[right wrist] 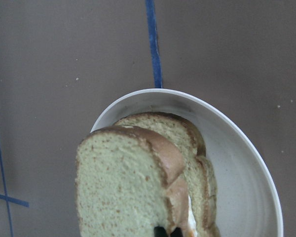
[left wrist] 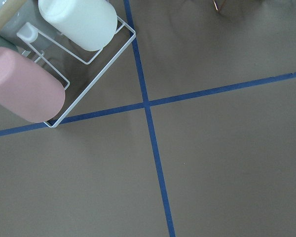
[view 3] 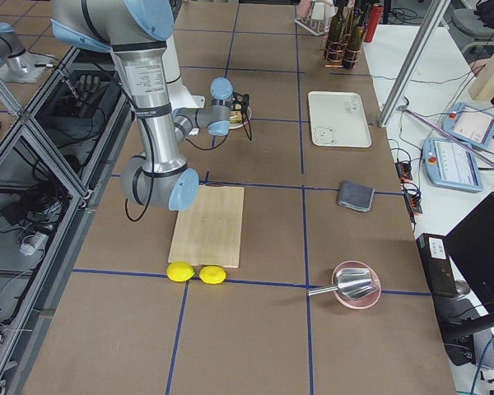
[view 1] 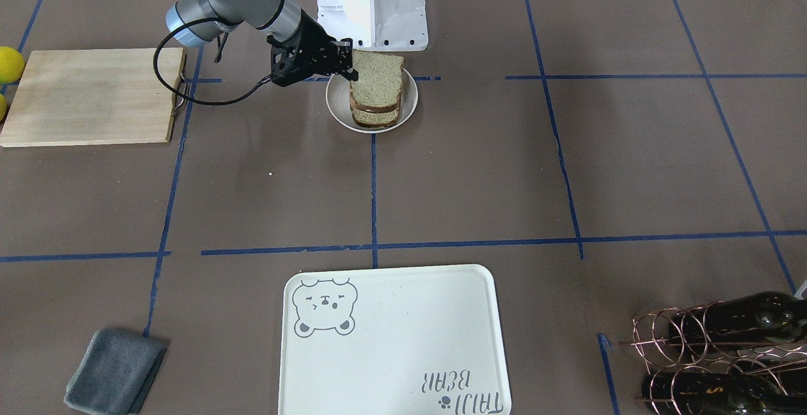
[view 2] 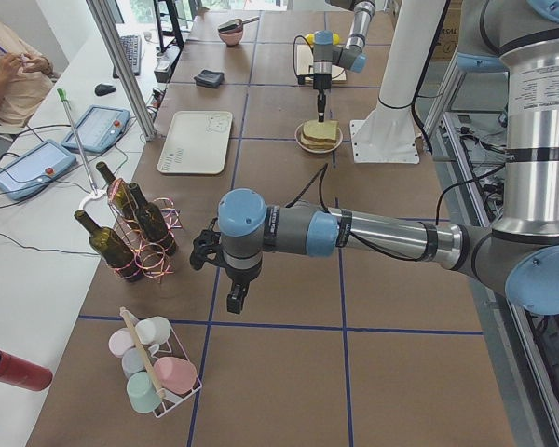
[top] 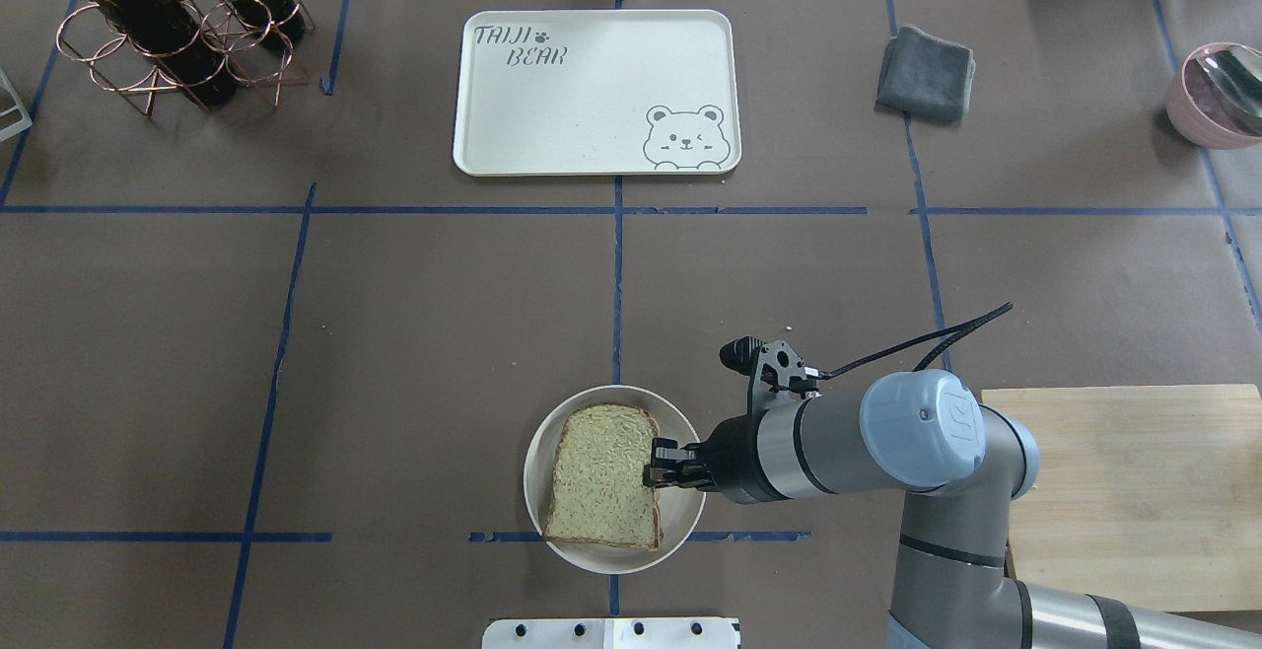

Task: Make sandwich and place on tray
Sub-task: 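Lay the bread slice on top of the egg toast with the right gripper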

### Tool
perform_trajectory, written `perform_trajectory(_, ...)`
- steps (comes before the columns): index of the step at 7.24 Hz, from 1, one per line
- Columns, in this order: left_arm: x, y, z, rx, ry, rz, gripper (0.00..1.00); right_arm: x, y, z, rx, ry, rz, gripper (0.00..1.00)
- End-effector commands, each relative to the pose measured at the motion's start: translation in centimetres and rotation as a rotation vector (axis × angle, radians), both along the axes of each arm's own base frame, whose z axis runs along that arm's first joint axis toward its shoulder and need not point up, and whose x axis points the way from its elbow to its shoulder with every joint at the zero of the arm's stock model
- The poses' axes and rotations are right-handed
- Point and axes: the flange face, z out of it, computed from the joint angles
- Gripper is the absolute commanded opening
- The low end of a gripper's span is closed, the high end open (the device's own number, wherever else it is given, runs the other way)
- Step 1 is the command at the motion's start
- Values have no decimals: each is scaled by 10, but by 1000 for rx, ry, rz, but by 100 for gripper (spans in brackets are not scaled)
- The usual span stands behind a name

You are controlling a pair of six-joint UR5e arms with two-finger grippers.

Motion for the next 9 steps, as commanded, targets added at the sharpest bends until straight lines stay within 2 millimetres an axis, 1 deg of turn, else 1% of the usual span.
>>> perform_trajectory(1, 0, 0, 0, 0, 0, 0, 100, -5, -4, 9, -1, 20, 19, 0)
perform_trajectory(2, 0, 0, -1, 1, 0, 0, 100, -5, -3, 9, -1, 20, 17, 1)
perform_trajectory(3, 0, 0, 0, 0, 0, 0, 100, -5, -4, 9, 0, 20, 25, 90)
perform_trajectory(4, 0, 0, 0, 0, 0, 0, 100, -5, -5, 8, 1, 19, 36, 100)
perform_trajectory(5, 0, 0, 0, -1, 0, -1, 100, -5, -5, 7, 3, 18, 37, 100)
perform_trajectory(6, 1, 0, 0, -1, 2, 1, 100, -2, -5, 2, 6, 6, 37, 100)
perform_trajectory(7, 3, -1, -3, 1, 35, 4, 100, 9, -7, -4, 11, -10, 45, 100)
perform_trajectory(8, 17, 0, -12, 1, 165, 31, 100, 25, -11, -5, 11, -18, 56, 100)
perform_trajectory(9, 42, -2, -17, -8, 227, 80, 100, 60, -10, 12, 6, -2, 74, 100)
